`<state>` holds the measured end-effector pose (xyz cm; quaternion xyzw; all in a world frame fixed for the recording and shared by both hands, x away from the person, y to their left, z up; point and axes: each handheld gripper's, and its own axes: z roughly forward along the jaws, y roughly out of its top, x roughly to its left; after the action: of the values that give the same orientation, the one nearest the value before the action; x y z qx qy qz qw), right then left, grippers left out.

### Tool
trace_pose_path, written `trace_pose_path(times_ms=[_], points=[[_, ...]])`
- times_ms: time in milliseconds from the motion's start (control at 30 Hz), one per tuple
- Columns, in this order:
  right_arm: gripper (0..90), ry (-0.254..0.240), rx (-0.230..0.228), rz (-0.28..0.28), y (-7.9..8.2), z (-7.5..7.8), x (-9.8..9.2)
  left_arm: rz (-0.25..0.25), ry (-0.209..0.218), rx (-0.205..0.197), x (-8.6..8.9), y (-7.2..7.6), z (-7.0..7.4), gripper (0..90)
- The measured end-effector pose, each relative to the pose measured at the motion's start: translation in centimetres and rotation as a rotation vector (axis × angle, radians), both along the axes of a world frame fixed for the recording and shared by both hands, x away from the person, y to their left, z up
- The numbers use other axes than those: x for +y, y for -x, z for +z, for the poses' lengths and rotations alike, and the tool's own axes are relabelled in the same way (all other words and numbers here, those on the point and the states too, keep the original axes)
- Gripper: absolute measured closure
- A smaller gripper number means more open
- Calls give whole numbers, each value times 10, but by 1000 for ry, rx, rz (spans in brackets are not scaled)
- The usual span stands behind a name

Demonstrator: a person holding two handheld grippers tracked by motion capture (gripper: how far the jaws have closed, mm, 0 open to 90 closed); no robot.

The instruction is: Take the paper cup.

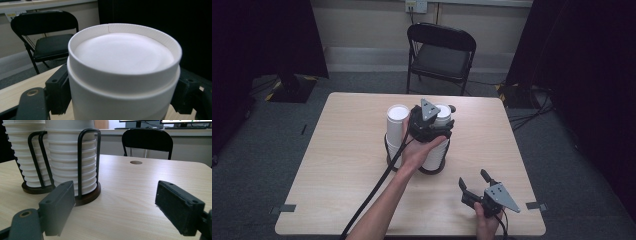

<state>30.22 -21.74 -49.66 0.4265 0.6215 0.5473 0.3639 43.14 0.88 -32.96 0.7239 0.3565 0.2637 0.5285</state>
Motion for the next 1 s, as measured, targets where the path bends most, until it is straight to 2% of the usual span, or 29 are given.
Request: trace_pose_path(times_ms=[133, 300, 667, 767, 1000], points=[[154, -1, -3, 0, 0, 0, 0, -4, 3, -10, 1, 3, 4, 204], [154, 0, -2, -4, 0, 0, 0, -14, 33, -11, 5, 3, 7, 203], [154, -1, -3, -1, 0, 0, 0, -38, 75, -64, 11, 7, 15, 204], [154, -1, -4, -1, 0, 0, 0, -42, 93, -71, 13, 8, 17, 204], [154, 2, 1, -4, 0, 0, 0, -59, 103, -82, 16, 8, 21, 204]])
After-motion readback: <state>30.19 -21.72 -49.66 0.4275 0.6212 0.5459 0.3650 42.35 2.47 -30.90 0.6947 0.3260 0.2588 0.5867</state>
